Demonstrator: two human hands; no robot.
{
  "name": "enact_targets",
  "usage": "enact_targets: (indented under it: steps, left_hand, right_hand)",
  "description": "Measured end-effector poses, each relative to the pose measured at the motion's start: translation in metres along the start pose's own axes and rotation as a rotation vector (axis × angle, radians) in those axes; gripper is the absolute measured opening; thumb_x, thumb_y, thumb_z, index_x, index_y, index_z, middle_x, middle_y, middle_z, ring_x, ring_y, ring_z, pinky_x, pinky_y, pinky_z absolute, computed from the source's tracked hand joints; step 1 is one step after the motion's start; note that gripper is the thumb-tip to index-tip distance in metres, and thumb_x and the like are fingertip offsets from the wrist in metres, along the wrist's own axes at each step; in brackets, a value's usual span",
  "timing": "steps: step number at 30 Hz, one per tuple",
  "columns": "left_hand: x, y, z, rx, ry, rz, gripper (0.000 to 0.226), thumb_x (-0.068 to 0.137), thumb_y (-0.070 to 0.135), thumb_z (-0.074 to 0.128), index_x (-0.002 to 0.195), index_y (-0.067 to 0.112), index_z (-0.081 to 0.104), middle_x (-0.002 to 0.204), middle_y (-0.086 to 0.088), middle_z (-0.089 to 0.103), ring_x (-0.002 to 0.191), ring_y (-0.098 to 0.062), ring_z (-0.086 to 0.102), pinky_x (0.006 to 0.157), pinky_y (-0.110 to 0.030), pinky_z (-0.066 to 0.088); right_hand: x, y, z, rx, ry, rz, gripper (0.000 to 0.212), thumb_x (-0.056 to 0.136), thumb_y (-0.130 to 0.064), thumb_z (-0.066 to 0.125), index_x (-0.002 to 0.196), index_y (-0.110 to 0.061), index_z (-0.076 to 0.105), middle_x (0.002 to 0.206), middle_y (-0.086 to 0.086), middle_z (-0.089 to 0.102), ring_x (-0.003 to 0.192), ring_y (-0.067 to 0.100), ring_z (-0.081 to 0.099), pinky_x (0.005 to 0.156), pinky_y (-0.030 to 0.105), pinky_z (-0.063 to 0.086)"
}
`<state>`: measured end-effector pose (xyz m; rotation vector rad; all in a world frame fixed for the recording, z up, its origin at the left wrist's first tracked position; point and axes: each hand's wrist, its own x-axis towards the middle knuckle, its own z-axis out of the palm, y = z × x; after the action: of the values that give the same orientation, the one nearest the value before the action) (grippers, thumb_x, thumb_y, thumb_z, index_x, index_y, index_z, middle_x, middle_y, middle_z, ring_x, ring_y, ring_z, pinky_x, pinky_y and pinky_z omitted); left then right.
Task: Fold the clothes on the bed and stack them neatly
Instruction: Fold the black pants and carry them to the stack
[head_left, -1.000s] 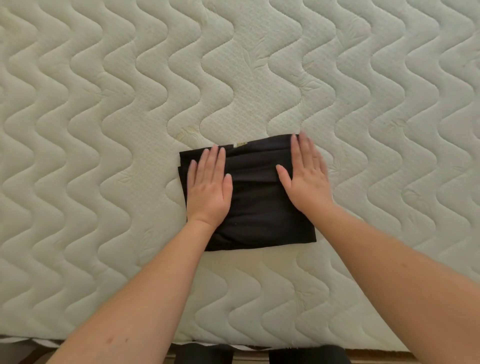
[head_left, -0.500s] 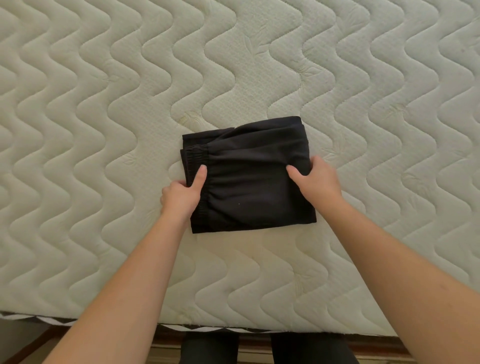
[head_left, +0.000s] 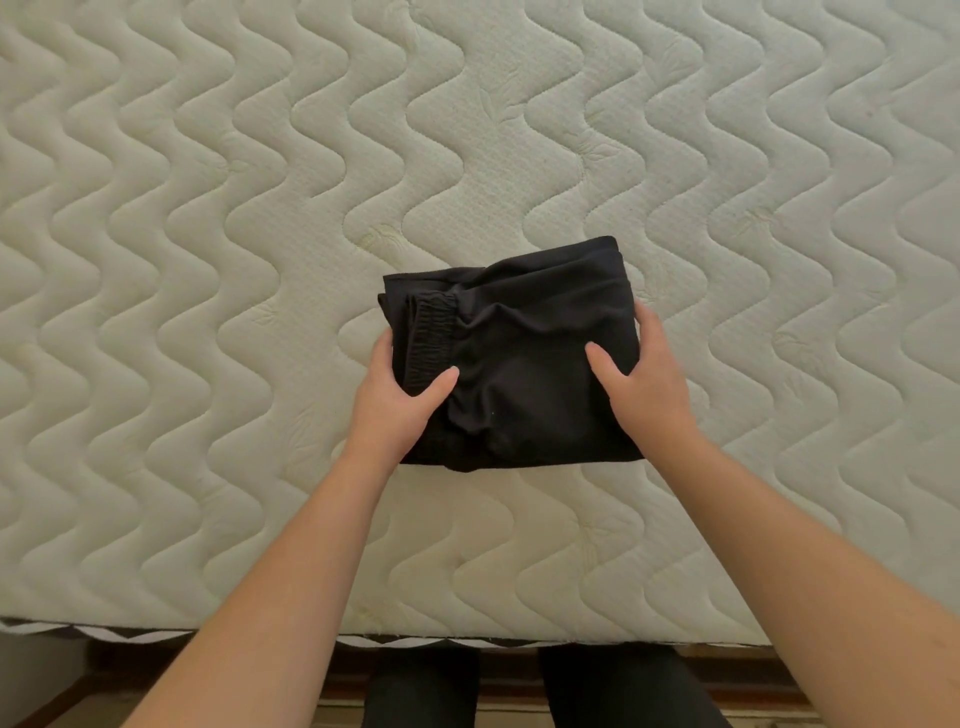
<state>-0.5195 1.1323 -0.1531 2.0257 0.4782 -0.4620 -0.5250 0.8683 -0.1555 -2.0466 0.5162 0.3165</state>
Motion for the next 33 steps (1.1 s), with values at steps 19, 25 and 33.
enact_targets:
  steps: [19,25,33]
  left_hand:
    - [-0.223,0.175,-0.054,0.001,-0.198,0.256,0.064,0.082,0.048,0.073,0.114,0.078,0.027,0.106,0.05,0.052,0.097,0.022,0.056,0.068,-0.006,0.047]
    - [-0.261,0.226,-0.059,0.044,-0.203,0.314,0.058,0.076,0.057,0.073,0.112,0.076,0.032,0.105,0.043,0.056,0.095,0.016,0.06,0.079,-0.02,0.05]
    - [-0.285,0.273,-0.048,0.075,-0.35,0.425,0.055,0.072,0.062,0.071,0.11,0.077,0.034,0.109,0.034,0.059,0.095,0.006,0.062,0.078,-0.022,0.054]
  right_hand:
    - [-0.234,-0.095,-0.196,0.159,0.192,-0.072,0.055,0.091,-0.038,0.065,0.132,-0.054,0.032,0.111,-0.053,0.045,0.102,-0.026,0.048,0.074,-0.007,0.036]
    - [-0.279,-0.11,-0.239,0.198,0.253,-0.083,0.057,0.093,-0.04,0.062,0.14,-0.046,0.03,0.114,-0.053,0.042,0.105,-0.028,0.044,0.077,-0.007,0.035]
    - [-0.333,-0.115,-0.273,0.245,0.43,-0.021,0.061,0.092,-0.044,0.059,0.145,-0.041,0.027,0.116,-0.053,0.035,0.104,-0.033,0.04,0.077,-0.006,0.036]
